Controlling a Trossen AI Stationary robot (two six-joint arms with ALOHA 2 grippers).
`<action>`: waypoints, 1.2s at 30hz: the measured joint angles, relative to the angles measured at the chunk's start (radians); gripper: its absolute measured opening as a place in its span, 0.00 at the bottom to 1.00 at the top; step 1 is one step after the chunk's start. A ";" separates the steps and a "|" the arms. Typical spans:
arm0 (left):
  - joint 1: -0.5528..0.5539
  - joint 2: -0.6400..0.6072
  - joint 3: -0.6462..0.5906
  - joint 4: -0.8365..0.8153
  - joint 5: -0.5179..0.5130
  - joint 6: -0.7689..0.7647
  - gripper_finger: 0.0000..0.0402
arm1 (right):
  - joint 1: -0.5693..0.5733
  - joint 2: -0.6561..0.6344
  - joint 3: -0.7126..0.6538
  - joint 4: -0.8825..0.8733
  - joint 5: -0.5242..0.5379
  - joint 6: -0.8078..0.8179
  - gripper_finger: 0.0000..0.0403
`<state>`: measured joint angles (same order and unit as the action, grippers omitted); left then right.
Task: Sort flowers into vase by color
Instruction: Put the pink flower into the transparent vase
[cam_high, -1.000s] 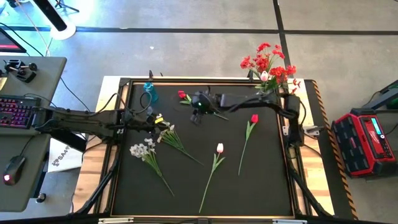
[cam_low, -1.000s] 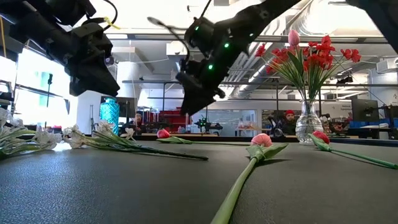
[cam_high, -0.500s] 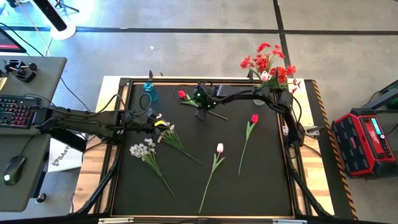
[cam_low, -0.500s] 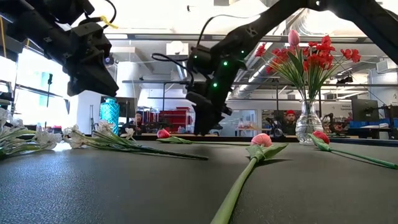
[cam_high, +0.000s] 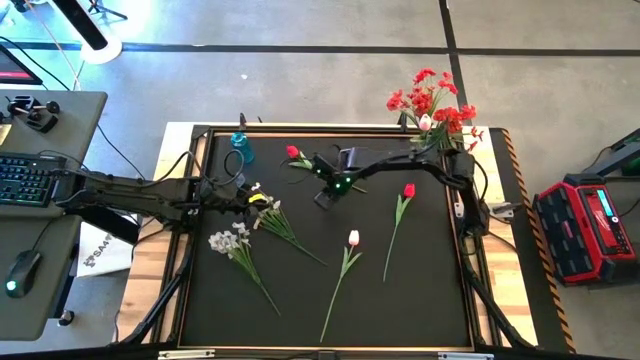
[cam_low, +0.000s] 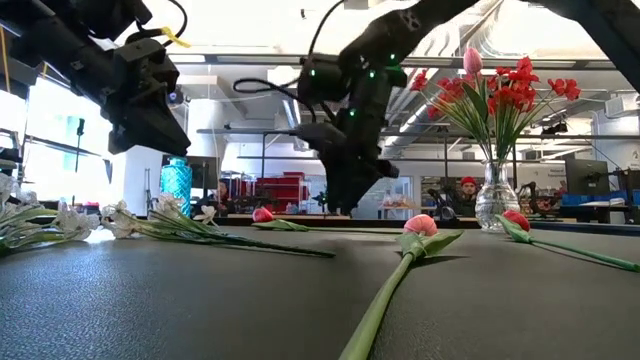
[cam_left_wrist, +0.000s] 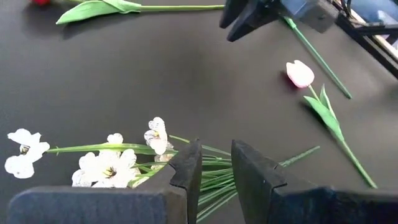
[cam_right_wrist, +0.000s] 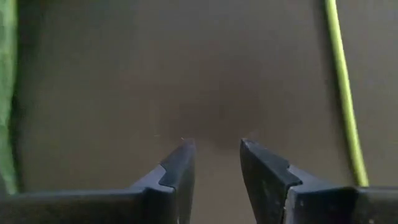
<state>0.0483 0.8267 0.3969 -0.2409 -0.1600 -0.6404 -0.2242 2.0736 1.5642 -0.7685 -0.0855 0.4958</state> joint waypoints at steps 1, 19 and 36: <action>0.000 0.000 0.000 0.000 0.000 0.010 0.18 | 0.012 -0.004 0.000 -0.001 0.005 0.035 0.28; -0.009 0.000 0.000 0.066 0.022 0.173 0.18 | 0.188 -0.133 0.000 -0.032 0.028 0.500 0.28; -0.141 0.000 0.000 0.199 0.086 0.281 0.18 | 0.484 -0.139 0.000 -0.081 0.162 1.035 0.28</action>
<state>-0.0932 0.8268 0.3965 -0.0418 -0.0740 -0.3593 0.2593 1.9347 1.5639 -0.8494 0.0762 1.5312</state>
